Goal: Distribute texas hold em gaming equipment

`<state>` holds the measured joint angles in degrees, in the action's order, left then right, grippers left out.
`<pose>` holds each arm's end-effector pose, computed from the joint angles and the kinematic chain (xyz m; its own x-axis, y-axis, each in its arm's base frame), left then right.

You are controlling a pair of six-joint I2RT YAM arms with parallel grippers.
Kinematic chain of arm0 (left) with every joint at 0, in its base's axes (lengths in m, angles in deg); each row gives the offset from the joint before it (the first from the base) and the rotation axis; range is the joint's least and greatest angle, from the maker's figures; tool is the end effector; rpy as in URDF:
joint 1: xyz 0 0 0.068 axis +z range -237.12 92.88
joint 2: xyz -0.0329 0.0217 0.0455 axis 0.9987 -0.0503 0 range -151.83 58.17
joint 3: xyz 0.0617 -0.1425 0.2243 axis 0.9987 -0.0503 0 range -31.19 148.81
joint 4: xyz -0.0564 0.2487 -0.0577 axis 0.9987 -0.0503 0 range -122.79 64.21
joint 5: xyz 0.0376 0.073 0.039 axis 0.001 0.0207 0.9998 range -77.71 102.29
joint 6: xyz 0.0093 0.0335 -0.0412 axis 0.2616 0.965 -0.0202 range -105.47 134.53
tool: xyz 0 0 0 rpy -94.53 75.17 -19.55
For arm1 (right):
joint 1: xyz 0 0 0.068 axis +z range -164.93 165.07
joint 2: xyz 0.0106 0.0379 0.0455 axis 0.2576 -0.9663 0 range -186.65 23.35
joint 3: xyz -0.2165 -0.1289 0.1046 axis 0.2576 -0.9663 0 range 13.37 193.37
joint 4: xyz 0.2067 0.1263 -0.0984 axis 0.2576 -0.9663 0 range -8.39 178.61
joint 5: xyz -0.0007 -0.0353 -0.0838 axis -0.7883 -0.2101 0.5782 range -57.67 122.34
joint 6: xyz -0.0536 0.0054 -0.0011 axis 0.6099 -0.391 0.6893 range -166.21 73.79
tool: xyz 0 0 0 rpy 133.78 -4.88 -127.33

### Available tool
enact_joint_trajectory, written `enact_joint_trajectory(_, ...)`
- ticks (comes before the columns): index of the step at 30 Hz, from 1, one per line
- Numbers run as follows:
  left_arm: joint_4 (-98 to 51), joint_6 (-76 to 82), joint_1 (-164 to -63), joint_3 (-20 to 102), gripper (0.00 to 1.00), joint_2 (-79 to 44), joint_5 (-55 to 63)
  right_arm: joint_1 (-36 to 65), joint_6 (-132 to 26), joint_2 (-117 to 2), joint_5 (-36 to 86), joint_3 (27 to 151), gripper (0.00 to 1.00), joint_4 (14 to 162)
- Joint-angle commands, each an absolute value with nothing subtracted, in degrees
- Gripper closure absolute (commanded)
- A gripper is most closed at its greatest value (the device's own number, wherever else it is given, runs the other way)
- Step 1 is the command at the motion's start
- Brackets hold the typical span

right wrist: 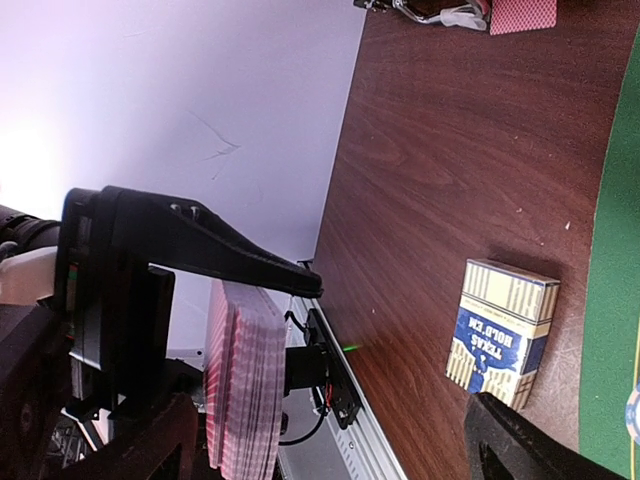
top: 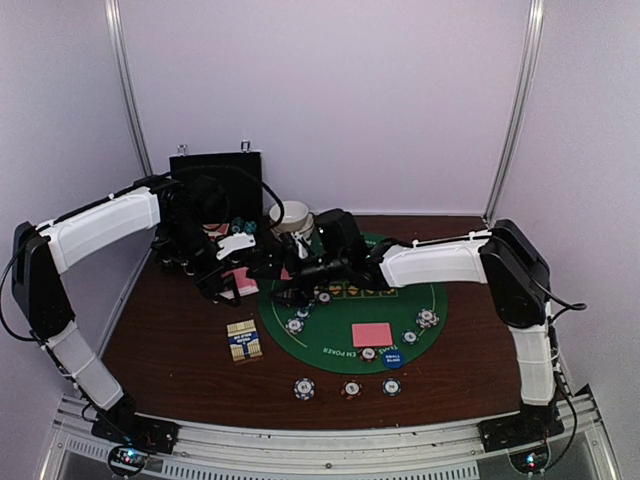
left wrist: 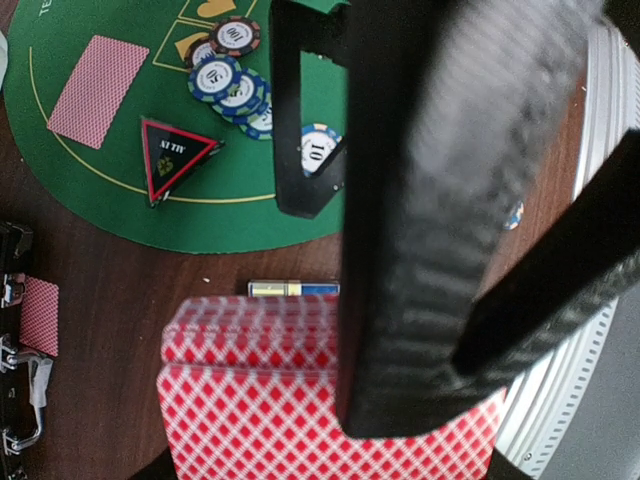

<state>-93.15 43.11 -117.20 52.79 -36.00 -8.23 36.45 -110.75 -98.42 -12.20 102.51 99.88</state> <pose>0.2656 -0.1682 0.2877 -0.4862 0.7994 -0.3530 0.8739 0.4443 -0.1973 0.2865 0.3985 0.2202 -0.9687 -0.1813 -0.1698 -0.2095 0.2289 0.9506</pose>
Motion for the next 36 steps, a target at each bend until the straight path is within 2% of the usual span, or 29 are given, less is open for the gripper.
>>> enact_joint_trajectory(1, -91.5, 43.3, -117.2, 54.5, 1.0, -35.6, -8.6, 37.3, -114.4, -100.1, -14.5, 105.3, 0.04, 106.9)
enact_joint_trajectory(6, -91.5, 43.3, -117.2, 54.4, 1.0, -35.6, -8.5, 37.9, -118.7, -102.6, -15.7, 106.5, 0.05, 112.1)
enact_joint_trajectory(20, -91.5, 43.6, -117.2, 53.9, 1.0, -35.9, -8.3, 39.5, -121.4, -108.7, -17.5, 114.3, 0.06, 112.0)
enact_joint_trajectory(25, -91.6, 43.9, -117.2, 53.8, 1.0, -35.6, -7.9, 39.3, -120.6, -109.8, -17.9, 115.3, 0.11, 109.7)
enact_joint_trajectory(36, -91.6, 44.5, -117.2, 53.4, 1.0, -34.8, -7.2, 36.8, -116.8, -106.5, -17.8, 109.5, 0.25, 106.5)
